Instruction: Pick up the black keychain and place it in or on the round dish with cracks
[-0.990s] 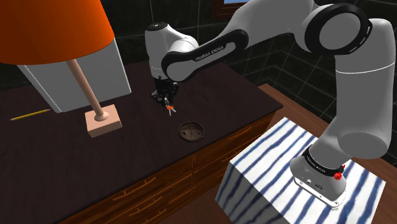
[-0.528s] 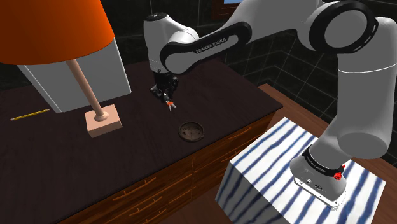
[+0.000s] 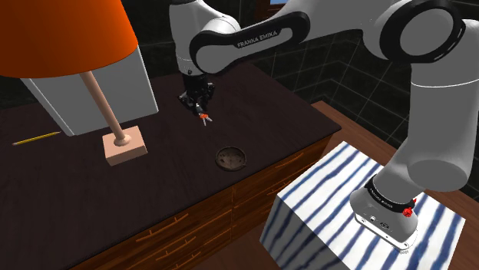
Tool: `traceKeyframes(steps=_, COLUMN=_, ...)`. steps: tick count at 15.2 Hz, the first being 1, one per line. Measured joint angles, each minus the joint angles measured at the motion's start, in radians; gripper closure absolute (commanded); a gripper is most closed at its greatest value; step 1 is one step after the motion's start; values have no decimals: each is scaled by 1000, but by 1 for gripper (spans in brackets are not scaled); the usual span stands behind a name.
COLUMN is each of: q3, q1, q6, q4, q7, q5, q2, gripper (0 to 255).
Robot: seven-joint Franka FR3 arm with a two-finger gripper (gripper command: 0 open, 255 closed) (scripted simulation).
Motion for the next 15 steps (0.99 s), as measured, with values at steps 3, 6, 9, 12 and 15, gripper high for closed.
traceKeyframes(steps=3, q3=4, q1=0, q6=-33, q4=24, q7=-6, q5=7, q2=-11, gripper=255)
traceKeyframes(steps=6, q3=7, q1=2, q6=-68, q4=51, q7=-13, q5=12, q2=-19, gripper=255)
traceKeyframes(steps=9, q3=23, q1=-9, q6=-43, q4=-45, q7=5, q5=35, q2=-93, gripper=255)
traceKeyframes(steps=12, q3=48, q1=-25, q6=0, q4=-198, q7=26, q5=76, q2=-209, gripper=255)
traceKeyframes(steps=15, q3=72, q1=-30, q6=31, q4=-326, q7=45, q5=122, q2=-316, gripper=255)
